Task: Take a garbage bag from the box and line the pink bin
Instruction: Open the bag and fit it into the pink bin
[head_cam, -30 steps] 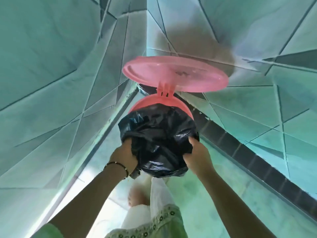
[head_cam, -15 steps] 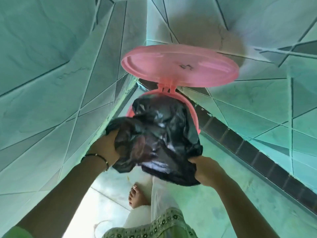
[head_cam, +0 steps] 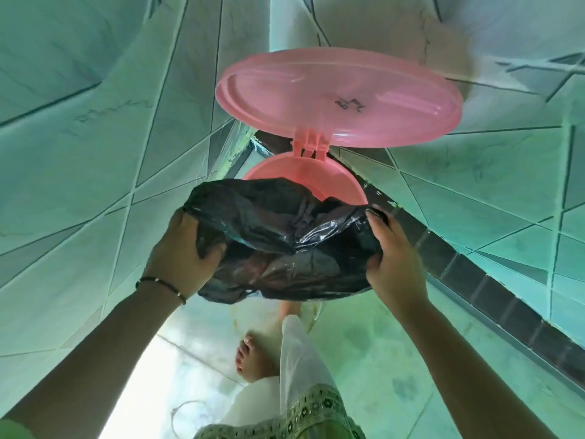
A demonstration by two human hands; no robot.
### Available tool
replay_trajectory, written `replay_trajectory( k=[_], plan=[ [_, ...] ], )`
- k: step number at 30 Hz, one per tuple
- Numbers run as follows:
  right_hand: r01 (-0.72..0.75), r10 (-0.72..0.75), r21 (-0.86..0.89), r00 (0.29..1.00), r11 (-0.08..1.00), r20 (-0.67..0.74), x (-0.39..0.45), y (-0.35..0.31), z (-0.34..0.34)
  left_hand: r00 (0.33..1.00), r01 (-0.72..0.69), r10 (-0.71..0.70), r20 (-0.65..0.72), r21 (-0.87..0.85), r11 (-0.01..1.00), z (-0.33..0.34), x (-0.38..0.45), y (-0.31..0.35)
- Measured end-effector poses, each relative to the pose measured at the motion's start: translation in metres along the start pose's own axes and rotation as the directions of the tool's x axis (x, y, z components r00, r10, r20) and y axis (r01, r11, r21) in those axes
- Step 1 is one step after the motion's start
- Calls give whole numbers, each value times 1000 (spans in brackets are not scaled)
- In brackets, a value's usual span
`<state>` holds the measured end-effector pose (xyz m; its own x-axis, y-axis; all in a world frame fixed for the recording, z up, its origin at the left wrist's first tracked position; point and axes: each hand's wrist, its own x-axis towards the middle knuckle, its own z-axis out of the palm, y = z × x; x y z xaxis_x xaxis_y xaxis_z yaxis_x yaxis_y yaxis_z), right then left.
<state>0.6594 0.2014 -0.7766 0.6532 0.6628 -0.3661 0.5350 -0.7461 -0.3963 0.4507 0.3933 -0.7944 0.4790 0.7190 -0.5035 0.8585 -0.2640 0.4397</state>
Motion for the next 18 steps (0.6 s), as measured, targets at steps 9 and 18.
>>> replay_trajectory(
  k=[9,18],
  plan=[
    [122,13,-314,918,942,396,0,35,22,948,310,-292,128,-153,938,22,-2,-16],
    [90,-56,-217,986,972,160,-42,89,48,937,349,-347,40,-159,924,51,-38,-44]
  ],
)
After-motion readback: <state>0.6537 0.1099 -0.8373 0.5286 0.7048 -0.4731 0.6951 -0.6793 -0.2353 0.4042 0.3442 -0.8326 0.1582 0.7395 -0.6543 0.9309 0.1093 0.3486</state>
